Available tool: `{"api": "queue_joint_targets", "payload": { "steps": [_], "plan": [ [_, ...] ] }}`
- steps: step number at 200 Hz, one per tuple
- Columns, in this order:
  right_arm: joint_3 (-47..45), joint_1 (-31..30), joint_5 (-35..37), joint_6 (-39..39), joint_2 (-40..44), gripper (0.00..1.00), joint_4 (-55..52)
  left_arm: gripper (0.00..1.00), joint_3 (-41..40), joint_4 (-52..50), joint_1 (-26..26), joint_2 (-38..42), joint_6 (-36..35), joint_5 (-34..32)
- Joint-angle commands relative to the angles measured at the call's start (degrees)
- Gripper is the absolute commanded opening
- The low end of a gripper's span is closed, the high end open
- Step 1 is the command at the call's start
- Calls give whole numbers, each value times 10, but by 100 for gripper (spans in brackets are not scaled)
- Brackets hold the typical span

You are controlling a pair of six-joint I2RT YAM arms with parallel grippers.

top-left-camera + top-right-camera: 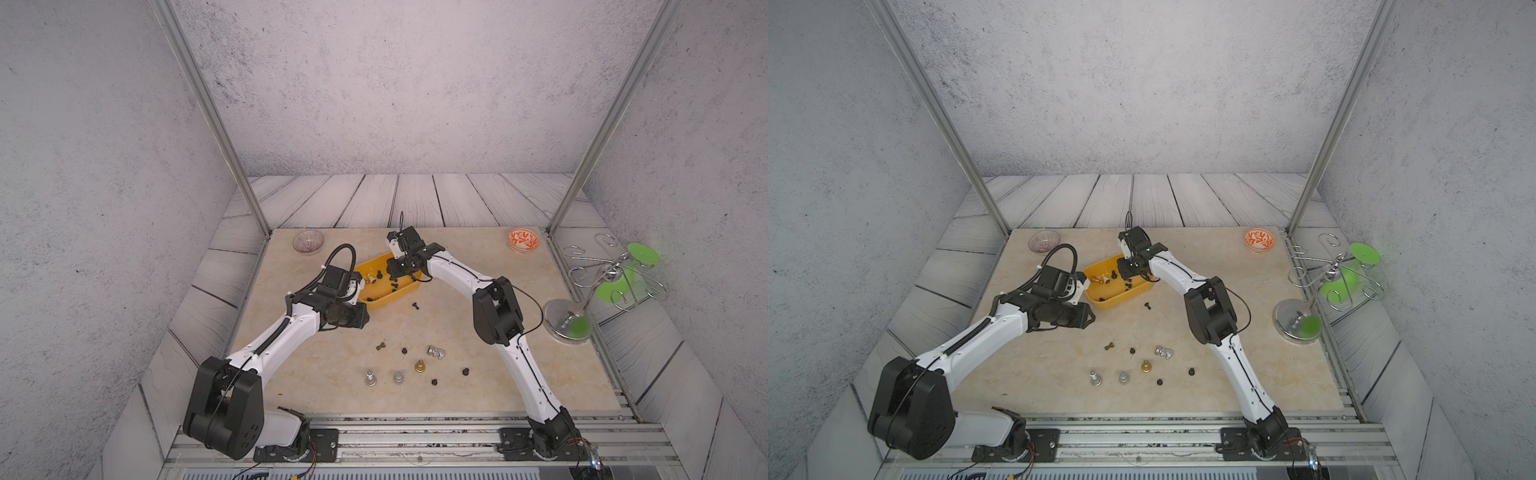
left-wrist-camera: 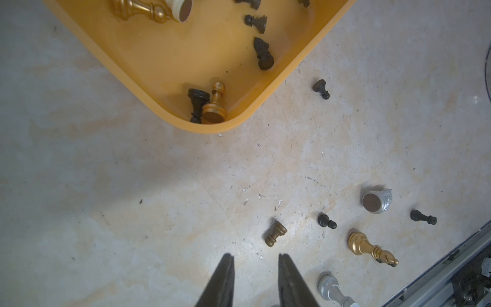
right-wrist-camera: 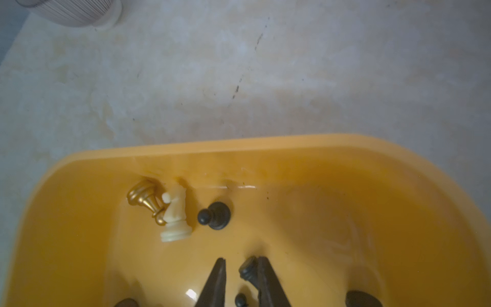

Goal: Put the chess pieces into the storage box
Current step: Place the chess piece in the storage box, then pick up the chess piece at the center of the board.

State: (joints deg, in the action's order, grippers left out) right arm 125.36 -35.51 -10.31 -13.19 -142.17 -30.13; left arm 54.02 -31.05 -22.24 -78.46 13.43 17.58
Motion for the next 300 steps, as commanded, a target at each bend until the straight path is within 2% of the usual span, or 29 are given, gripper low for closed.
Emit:
{"api": "queue_joint_targets", "payload": {
  "steps": [1, 27, 141, 229, 300],
  "plan": [
    [-25, 0, 20, 25, 104, 24, 12, 32, -5, -9, 1, 7, -7, 5],
    [-71, 1, 27, 36, 156, 24, 20, 32, -3, -12, 0, 9, -10, 2],
    [-380, 2, 67, 32, 377, 24, 64, 32, 6, -33, -38, 4, -33, 1],
    [-585, 16, 83, 7, 503, 24, 73, 32, 15, -56, -97, -6, -30, -22],
    [-689, 43, 82, -13, 567, 25, 83, 32, 15, -85, -142, -12, -24, -41]
  ]
}}
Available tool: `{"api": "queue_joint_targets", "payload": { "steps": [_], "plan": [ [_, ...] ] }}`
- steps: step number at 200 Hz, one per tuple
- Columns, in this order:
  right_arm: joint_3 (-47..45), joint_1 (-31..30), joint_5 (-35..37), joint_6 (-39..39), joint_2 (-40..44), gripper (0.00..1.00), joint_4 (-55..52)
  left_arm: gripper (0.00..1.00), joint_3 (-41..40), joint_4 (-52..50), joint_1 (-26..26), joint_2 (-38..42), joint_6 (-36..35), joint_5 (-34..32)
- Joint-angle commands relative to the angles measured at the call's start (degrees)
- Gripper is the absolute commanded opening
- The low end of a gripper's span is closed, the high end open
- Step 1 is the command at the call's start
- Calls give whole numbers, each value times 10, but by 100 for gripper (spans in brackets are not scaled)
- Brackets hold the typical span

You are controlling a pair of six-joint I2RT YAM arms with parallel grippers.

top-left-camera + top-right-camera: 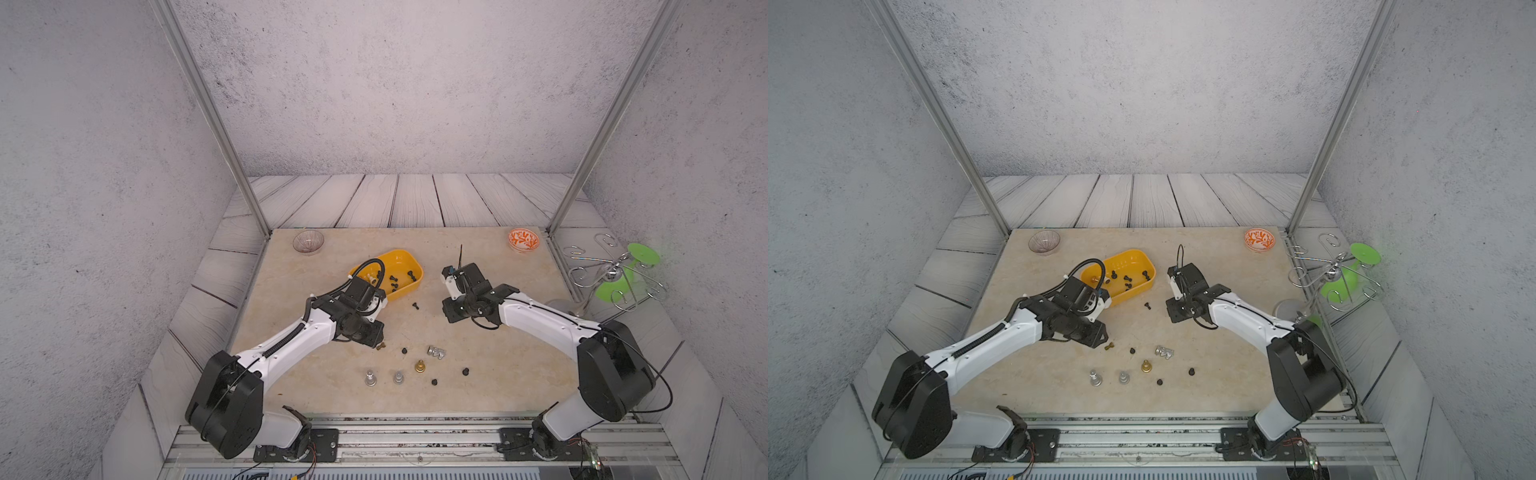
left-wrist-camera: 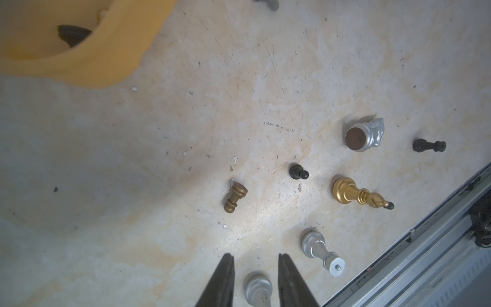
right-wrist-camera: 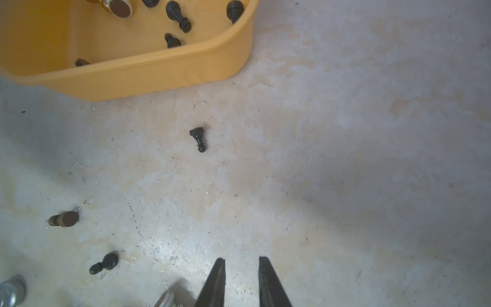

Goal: Put the chess pieces into the storage box
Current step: Pick up the chess piece at the center of the board.

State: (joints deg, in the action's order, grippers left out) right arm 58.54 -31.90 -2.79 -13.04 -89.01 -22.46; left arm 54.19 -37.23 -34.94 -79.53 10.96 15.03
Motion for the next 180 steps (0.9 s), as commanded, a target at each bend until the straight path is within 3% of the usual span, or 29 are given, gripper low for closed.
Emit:
{"api": "queue_joint_targets", "payload": {
  "steps": [1, 70, 180],
  "plan": [
    [-22, 7, 7, -14, 36, 25, 6, 32, 12, -23, -16, -1, 1, -16],
    [-47, 16, 7, -30, 46, 25, 7, 32, 18, -8, -56, -36, 5, -24],
    [-61, 22, 18, -44, 61, 25, 8, 32, 106, 1, -93, -164, -22, -26]
  ]
}}
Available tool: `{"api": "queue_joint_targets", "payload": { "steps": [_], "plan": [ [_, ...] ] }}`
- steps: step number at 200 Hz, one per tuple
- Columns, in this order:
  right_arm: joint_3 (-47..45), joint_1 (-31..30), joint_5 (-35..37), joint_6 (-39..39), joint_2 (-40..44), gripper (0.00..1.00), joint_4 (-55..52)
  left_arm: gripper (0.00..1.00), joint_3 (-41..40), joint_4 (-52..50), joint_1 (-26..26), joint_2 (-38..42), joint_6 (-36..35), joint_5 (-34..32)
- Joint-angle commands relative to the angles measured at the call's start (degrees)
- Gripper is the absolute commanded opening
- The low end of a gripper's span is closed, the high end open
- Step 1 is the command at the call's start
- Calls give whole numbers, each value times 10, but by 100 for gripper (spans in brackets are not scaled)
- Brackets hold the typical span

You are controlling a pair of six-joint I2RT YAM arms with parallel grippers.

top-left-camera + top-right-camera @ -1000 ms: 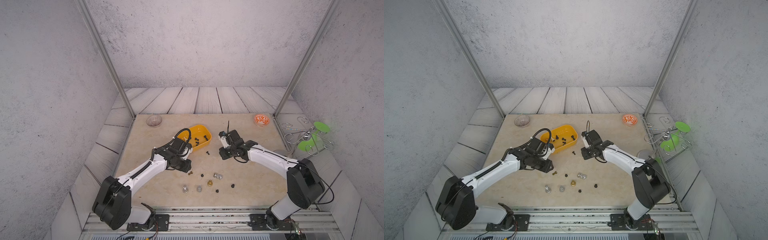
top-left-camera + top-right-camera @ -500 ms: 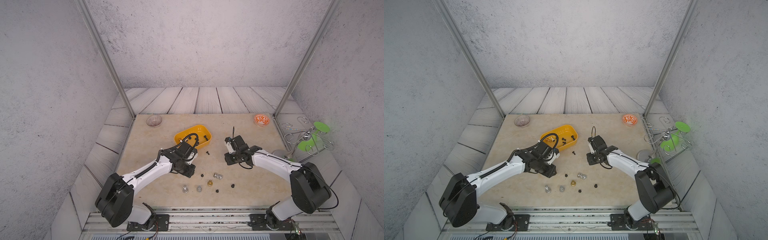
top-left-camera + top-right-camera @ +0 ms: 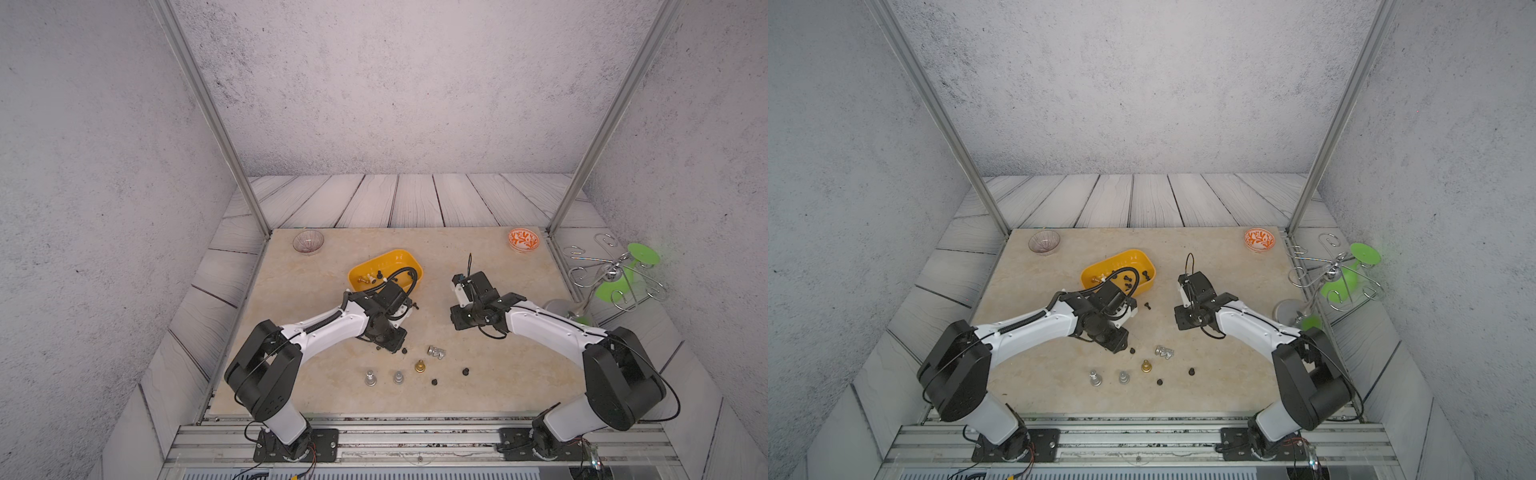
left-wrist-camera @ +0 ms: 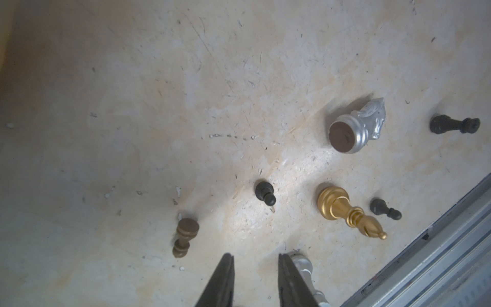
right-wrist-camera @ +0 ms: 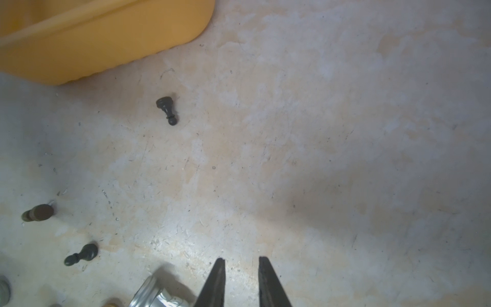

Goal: Put the chess pieces into the storage box
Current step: Pick up the chess piece at the center of the board.

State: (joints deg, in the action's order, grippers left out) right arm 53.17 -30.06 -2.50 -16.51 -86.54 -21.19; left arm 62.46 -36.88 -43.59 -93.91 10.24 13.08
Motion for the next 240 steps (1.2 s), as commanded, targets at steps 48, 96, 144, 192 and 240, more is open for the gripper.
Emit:
{"api": "queue_joint_targets", "payload": {
  "steps": [48, 96, 144, 192, 240],
  "plan": [
    [-11, 7, 18, -12, 42, 25, -9, 32, 53, -5, -19, -64, -15, -9],
    [-16, 11, 22, -12, 51, 25, -9, 32, 55, 0, -24, -86, -13, -13],
    [-23, 12, 18, -15, 51, 25, -6, 32, 57, 6, -27, -105, -10, -13],
    [-29, 13, 16, -17, 51, 25, -3, 27, 67, 9, -32, -123, -11, -10],
    [-33, 14, 13, -18, 50, 25, 0, 21, 72, 10, -34, -134, -12, -10]
  ]
}}
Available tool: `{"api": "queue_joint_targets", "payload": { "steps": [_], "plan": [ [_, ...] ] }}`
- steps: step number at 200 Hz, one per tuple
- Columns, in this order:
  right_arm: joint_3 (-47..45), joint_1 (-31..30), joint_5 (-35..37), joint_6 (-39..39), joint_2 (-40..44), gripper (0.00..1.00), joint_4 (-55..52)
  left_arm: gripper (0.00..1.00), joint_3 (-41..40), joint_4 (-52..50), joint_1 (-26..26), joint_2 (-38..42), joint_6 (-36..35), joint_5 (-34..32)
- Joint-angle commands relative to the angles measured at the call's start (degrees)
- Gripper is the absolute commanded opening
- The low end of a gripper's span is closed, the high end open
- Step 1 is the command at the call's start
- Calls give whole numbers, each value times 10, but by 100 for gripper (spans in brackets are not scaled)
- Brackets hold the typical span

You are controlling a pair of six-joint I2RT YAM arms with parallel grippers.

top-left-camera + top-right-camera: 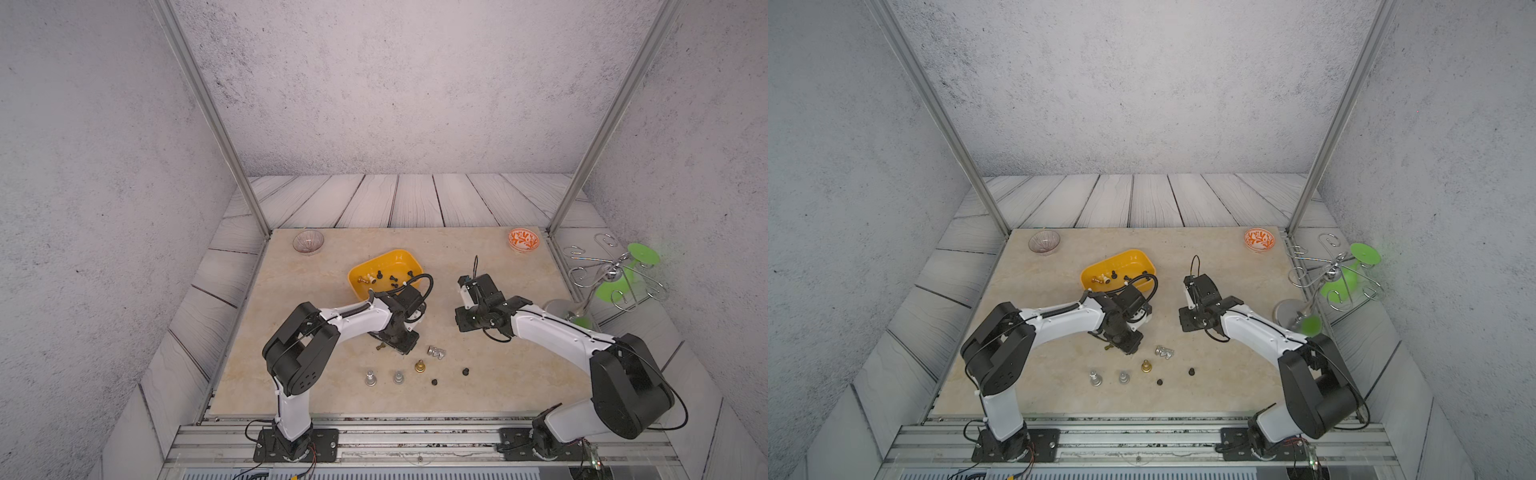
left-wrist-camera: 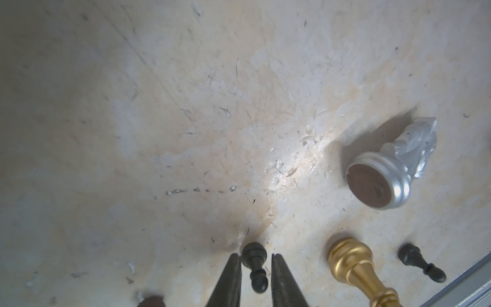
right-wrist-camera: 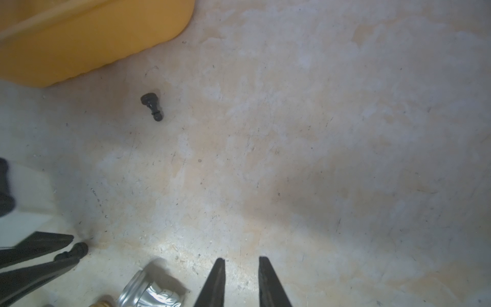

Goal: Put the chess pieces into the storage box
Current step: Pick up the chess piece at the center of the board.

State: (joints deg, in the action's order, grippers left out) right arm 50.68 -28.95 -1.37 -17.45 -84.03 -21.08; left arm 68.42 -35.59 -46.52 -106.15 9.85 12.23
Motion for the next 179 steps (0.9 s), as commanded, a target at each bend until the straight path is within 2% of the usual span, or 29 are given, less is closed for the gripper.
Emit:
{"api": "queue_joint_targets", "payload": {
  "steps": [1, 48, 179],
  "plan": [
    [-8, 2, 1, -8, 25, 25, -1, 20, 12, -2, -5, -12, -7, -1],
    [-12, 3, -1, -10, 26, 25, -1, 13, 4, -3, -8, -9, -7, -1],
    [-18, 5, 1, -5, 37, 25, -4, 16, -12, -18, -16, 6, -7, -12]
  ]
}}
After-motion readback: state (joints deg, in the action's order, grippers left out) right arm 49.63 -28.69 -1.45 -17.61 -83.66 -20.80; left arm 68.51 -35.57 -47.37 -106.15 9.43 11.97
